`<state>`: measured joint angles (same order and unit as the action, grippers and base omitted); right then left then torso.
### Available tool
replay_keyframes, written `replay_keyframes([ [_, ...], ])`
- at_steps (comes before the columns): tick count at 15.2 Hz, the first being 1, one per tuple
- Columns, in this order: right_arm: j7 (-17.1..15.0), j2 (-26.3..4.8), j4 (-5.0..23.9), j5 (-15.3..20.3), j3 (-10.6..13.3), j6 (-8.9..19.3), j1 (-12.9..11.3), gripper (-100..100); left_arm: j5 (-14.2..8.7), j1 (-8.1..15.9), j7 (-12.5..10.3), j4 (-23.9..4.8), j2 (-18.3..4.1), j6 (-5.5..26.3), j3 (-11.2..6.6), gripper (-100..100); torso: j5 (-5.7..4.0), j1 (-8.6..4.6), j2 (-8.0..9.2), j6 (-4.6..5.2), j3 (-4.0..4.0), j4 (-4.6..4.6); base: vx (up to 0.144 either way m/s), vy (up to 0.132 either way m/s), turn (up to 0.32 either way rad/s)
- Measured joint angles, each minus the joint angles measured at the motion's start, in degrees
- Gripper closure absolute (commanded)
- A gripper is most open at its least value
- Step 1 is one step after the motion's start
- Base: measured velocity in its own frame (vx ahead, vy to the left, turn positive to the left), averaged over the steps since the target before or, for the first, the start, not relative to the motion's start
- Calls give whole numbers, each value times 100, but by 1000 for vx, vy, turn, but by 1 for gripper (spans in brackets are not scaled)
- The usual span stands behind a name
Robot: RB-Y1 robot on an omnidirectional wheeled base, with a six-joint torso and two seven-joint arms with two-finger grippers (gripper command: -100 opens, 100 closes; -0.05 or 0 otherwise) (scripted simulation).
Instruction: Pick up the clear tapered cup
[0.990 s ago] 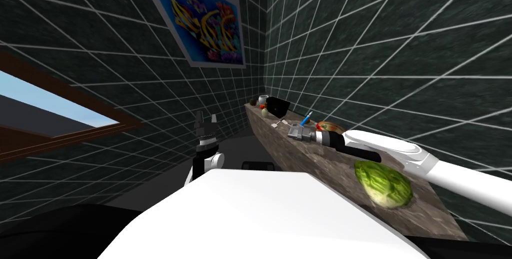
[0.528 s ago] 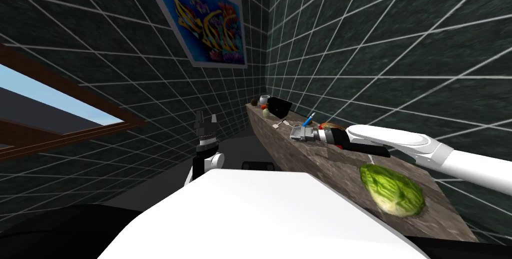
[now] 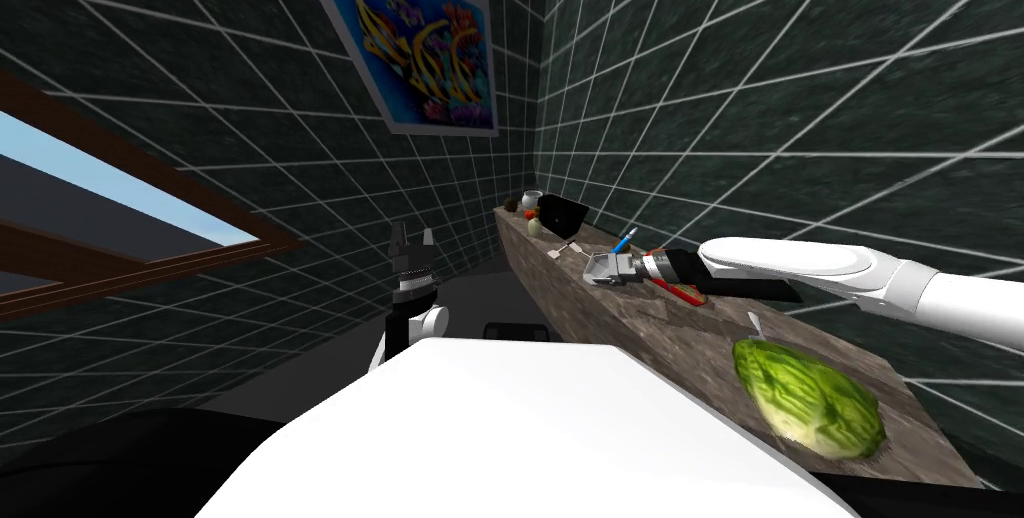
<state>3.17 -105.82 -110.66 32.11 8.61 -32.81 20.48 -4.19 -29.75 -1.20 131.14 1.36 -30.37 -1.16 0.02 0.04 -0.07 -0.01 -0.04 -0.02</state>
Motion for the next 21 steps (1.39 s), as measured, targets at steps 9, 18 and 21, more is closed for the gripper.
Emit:
replay_keyframes([
  [9,140,-1095,102,347,403,-92,-125,-100,0,0,0,0,0,0,0,0,2,5,-2,-1,-1,0,20,4,55],
  [18,0,-1818,134,1029,469,-263,200,-100,0,0,0,0,0,0,0,0,1,8,-6,0,-4,-2,26,11,52],
  [21,23,-1993,174,1132,564,-344,257,-100,0,0,0,0,0,0,0,0,-1,4,-4,1,-2,-1,23,15,48],
])
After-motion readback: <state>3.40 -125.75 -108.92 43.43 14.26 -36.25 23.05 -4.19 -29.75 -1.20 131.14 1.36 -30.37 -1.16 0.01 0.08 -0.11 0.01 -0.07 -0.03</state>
